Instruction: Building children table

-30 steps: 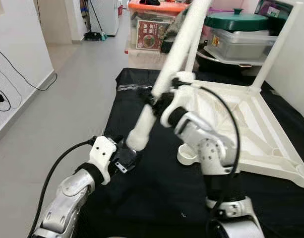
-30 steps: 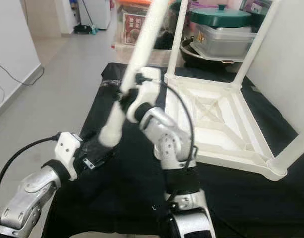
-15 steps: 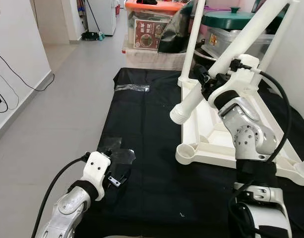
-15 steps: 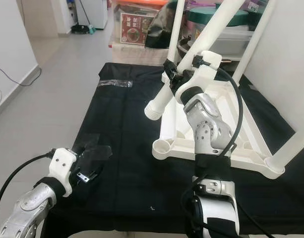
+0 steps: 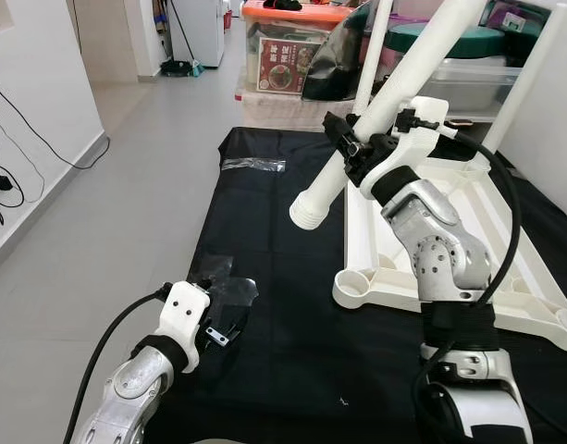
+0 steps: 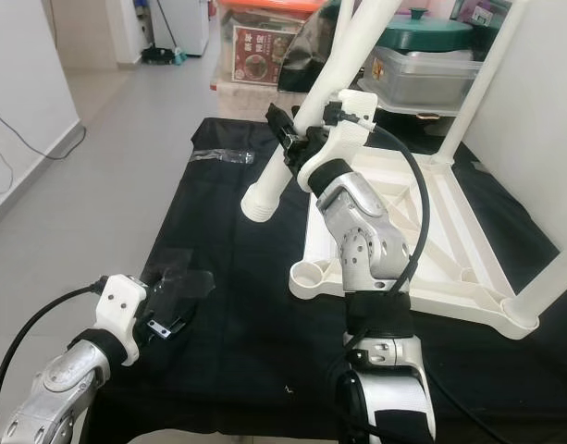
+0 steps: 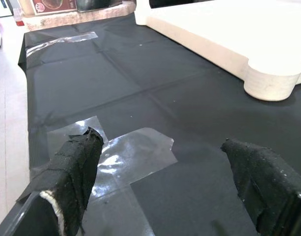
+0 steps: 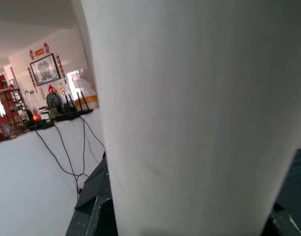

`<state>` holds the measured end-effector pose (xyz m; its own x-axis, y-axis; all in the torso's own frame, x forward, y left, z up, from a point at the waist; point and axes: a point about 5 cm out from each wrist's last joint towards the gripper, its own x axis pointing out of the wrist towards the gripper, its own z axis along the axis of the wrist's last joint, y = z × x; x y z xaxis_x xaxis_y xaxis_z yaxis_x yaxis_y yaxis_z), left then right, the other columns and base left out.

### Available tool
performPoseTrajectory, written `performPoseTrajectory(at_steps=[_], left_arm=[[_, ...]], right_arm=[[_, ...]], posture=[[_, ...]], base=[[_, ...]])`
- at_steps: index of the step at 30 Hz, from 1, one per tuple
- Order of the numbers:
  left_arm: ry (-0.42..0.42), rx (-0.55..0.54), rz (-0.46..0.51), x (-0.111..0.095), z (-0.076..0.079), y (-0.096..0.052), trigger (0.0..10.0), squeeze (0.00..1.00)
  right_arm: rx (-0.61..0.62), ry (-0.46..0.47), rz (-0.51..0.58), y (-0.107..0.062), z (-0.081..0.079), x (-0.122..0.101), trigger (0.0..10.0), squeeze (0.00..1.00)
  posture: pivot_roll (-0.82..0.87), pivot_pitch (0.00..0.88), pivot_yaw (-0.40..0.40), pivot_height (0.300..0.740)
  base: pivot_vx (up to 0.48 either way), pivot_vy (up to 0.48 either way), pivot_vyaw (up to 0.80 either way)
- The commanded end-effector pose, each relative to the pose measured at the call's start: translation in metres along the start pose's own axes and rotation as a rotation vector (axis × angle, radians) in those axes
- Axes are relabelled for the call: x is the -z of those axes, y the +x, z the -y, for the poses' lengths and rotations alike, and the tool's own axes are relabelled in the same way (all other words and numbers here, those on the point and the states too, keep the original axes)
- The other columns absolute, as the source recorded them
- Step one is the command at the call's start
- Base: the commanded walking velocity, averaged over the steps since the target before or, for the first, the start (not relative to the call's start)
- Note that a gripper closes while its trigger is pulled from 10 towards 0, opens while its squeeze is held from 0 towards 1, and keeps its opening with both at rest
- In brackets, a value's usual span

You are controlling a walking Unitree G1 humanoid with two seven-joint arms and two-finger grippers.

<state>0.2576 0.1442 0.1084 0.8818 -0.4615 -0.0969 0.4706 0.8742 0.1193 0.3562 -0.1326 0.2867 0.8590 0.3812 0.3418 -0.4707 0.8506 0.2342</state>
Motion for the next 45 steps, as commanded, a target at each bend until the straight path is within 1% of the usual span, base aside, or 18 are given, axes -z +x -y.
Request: performPoseTrajectory(at_steps=[1, 6, 12, 15, 16, 17, 18, 19, 20, 22, 25, 29, 32, 33, 35, 37, 43, 45], left_arm=[[0.002, 0.006, -0.02, 0.003, 0.003, 0.002, 10.0, 0.0], [-0.004, 0.016, -0.018, 0.003, 0.006, 0.003, 10.0, 0.0], [0.0, 0.012, -0.025, 0.004, 0.004, 0.002, 10.0, 0.0], [0.0, 0.012, -0.025, 0.004, 0.004, 0.002, 10.0, 0.0], [0.001, 0.012, -0.026, 0.004, 0.004, 0.002, 10.0, 0.0], [0.001, 0.012, -0.026, 0.004, 0.004, 0.002, 10.0, 0.0], [0.002, 0.011, -0.026, 0.004, 0.004, 0.002, 10.0, 0.0], [0.002, 0.011, -0.026, 0.004, 0.004, 0.002, 10.0, 0.0], [0.002, 0.007, -0.03, 0.005, 0.003, 0.001, 10.0, 0.0], [0.002, 0.007, -0.03, 0.005, 0.003, 0.001, 10.0, 0.0], [0.004, -0.002, -0.037, 0.007, 0.002, -0.002, 10.0, 0.0], [0.004, -0.003, -0.037, 0.007, 0.001, -0.001, 10.0, 0.0], [0.006, -0.005, -0.037, 0.007, 0.001, -0.001, 10.0, 0.0], [0.011, -0.01, -0.041, 0.007, -0.001, -0.002, 10.0, 0.0], [0.011, -0.01, -0.041, 0.007, -0.001, -0.002, 10.0, 0.0], [0.012, -0.012, -0.042, 0.008, -0.001, -0.003, 10.0, 0.0], [0.009, -0.013, -0.039, 0.007, 0.001, -0.001, 10.0, 0.0], [0.01, -0.012, -0.039, 0.008, 0.002, -0.001, 10.0, 0.0]], right_arm=[[-0.004, -0.023, 0.008, -0.002, 0.002, -0.003, 0.0, 0.0], [-0.005, -0.035, -0.012, -0.006, 0.007, 0.0, 0.0, 0.0], [-0.04, -0.085, -0.042, -0.009, 0.007, 0.003, 0.0, 0.0], [-0.04, -0.085, -0.042, -0.009, 0.007, 0.003, 0.0, 0.0], [-0.079, -0.136, -0.075, -0.012, 0.009, 0.006, 0.0, 0.0], [-0.079, -0.136, -0.075, -0.012, 0.009, 0.006, 0.0, 0.0], [-0.119, -0.191, -0.115, -0.016, 0.01, 0.011, 0.0, 0.0], [-0.119, -0.191, -0.115, -0.016, 0.01, 0.011, 0.0, 0.0], [-0.176, -0.258, -0.167, -0.022, 0.009, 0.017, 0.0, 0.0], [-0.176, -0.258, -0.167, -0.022, 0.009, 0.017, 0.0, 0.0], [-0.333, -0.375, -0.294, -0.039, 0.005, 0.034, 0.0, 0.0], [-0.359, -0.395, -0.319, -0.042, 0.006, 0.037, 0.0, 0.0], [-0.389, -0.439, -0.356, -0.045, 0.008, 0.042, 0.0, 0.0], [-0.398, -0.491, -0.378, -0.045, 0.01, 0.045, 0.0, 0.0], [-0.398, -0.491, -0.378, -0.045, 0.01, 0.045, 0.0, 0.0], [-0.4, -0.528, -0.39, -0.045, 0.012, 0.047, 0.0, 0.0], [-0.401, -0.562, -0.401, -0.043, 0.016, 0.048, 0.0, 0.0], [-0.412, -0.596, -0.415, -0.041, 0.017, 0.05, 0.0, 0.0]], posture=[[0.03, 0.0, -0.059, 0.74], [0.03, 0.0, -0.062, 0.74], [0.03, 0.0, -0.063, 0.74], [0.03, 0.0, -0.063, 0.74], [0.03, 0.0, -0.064, 0.74], [0.03, 0.0, -0.064, 0.74], [0.03, 0.0, -0.067, 0.74], [0.03, 0.0, -0.067, 0.74], [0.03, 0.0, -0.066, 0.74], [0.03, 0.0, -0.066, 0.74], [0.03, 0.0, -0.067, 0.74], [0.03, 0.0, -0.067, 0.74], [0.04, 0.0, -0.068, 0.74], [0.04, 0.0, -0.068, 0.74], [0.04, 0.0, -0.068, 0.74], [0.04, 0.0, -0.073, 0.74], [0.04, 0.0, -0.073, 0.74], [0.04, 0.0, -0.074, 0.74]], base=[[0.0, 0.0, 0.0], [0.0, 0.0, 0.0], [0.0, 0.0, 0.0], [0.0, 0.0, 0.0], [0.0, 0.0, 0.0], [0.0, 0.0, 0.0], [0.0, 0.0, 0.0], [0.0, 0.0, 0.0], [0.0, 0.0, 0.0], [0.0, 0.0, 0.0], [0.0, 0.0, 0.0], [0.0, 0.0, 0.0], [0.0, 0.0, 0.0], [0.0, 0.0, 0.0], [0.0, 0.0, 0.0], [0.0, 0.0, 0.0], [0.0, 0.0, 0.0], [0.0, 0.0, 0.0]])
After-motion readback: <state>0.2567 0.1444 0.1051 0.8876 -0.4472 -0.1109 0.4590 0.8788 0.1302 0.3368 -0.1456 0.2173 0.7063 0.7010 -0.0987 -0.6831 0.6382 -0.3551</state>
